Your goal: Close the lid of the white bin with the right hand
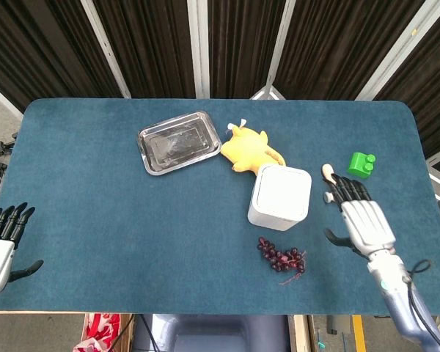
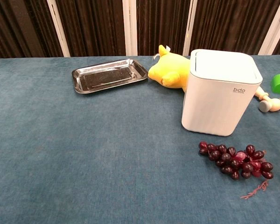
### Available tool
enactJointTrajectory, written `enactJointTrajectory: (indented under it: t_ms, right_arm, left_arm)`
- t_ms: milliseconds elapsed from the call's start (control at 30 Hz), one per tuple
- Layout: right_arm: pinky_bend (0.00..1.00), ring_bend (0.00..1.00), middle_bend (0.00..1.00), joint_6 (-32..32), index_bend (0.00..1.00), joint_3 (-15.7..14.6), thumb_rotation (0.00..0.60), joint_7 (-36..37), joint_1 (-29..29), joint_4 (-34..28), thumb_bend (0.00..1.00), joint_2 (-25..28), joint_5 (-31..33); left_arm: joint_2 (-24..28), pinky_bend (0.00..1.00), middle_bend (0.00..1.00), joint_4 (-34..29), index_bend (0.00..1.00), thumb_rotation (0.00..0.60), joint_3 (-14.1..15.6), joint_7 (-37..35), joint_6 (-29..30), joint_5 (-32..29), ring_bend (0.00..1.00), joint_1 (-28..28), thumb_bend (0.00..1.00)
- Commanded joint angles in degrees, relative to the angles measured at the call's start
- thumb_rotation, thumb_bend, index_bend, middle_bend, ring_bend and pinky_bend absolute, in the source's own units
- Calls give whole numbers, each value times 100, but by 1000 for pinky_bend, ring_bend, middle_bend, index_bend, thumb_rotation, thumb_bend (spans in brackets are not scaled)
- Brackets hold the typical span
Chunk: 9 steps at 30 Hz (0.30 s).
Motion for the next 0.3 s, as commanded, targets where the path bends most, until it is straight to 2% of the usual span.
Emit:
enactJointTrajectory:
  t_ms: [33,167,300]
  right_arm:
    - [0,0,0,867,0,-755,600,442,-1074,1206,290,-487,-1408]
    - [0,0,0,1458,0,-974,600,425,-1617,2243,290,-892,-2084]
    - [0,0,0,1827,0,-907,600,578,-1893,2800,289,-1108,-2333]
  left_arm:
    - [-4,0,0,-5,0,600,8,24,11,7,0,11,0]
    - [-16,0,0,-28,0,600,8,75,15,1,0,20,0]
    - [-35,0,0,-20,0,600,10,143,13,21,0,15,0]
